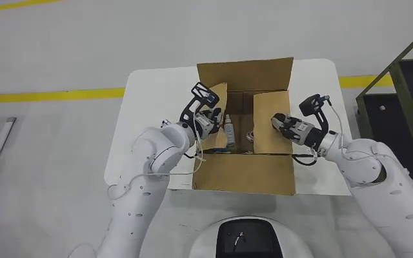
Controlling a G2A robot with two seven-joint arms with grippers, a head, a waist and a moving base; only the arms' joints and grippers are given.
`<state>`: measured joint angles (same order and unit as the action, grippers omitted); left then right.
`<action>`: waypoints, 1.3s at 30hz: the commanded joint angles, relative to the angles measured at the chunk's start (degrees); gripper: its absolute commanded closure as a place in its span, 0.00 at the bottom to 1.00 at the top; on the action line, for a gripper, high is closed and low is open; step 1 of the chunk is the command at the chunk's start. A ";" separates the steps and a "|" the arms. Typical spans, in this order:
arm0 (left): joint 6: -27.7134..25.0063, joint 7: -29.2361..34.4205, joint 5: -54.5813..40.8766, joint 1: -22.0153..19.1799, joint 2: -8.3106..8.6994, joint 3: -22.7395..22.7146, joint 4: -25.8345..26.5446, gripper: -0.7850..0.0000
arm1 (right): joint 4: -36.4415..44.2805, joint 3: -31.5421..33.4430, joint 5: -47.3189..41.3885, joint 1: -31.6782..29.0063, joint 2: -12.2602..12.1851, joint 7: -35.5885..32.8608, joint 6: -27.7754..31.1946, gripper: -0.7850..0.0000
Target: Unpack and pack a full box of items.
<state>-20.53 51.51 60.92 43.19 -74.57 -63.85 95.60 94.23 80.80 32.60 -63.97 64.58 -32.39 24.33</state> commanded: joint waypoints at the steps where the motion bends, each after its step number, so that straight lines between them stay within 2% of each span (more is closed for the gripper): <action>1: -0.38 -0.78 -0.39 -0.24 -0.08 0.64 -0.99 1.00 | 0.05 0.51 -0.05 0.26 -0.05 0.97 -0.28 1.00; 8: -1.81 -1.18 -1.21 -1.05 -0.16 2.01 -4.26 1.00 | -3.16 5.36 0.03 3.99 -0.29 7.29 -5.80 1.00; 17: -1.66 -1.05 -1.87 -1.13 -0.08 2.58 -5.59 1.00 | -18.36 4.66 -4.30 16.31 0.22 9.42 -9.14 1.00; 24: -1.37 -1.15 -2.11 -1.27 0.01 2.76 -5.77 1.00 | -32.56 -0.44 -14.01 25.78 1.81 7.29 -5.74 1.00; 29: -1.16 -1.22 -1.92 -1.31 0.10 2.85 -5.81 1.00 | -40.11 -3.76 -21.61 31.03 3.12 3.74 -1.20 1.00; 34: -0.89 -1.25 -1.71 -1.35 0.19 2.90 -5.74 1.00 | -42.30 -5.14 -22.48 33.18 3.31 0.99 4.73 1.00; 38: -0.72 -1.46 -1.50 -1.35 0.27 2.88 -5.73 1.00 | -42.00 -4.64 -22.97 32.72 2.97 -0.17 6.59 1.00; 39: -0.72 -1.52 -1.49 -1.36 0.29 2.89 -5.77 0.97 | -41.59 -4.46 -22.45 32.44 2.81 -0.31 6.93 1.00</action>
<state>-21.25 50.05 59.41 41.84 -74.30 -60.97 89.87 52.25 76.18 9.48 -31.31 67.54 -32.54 30.98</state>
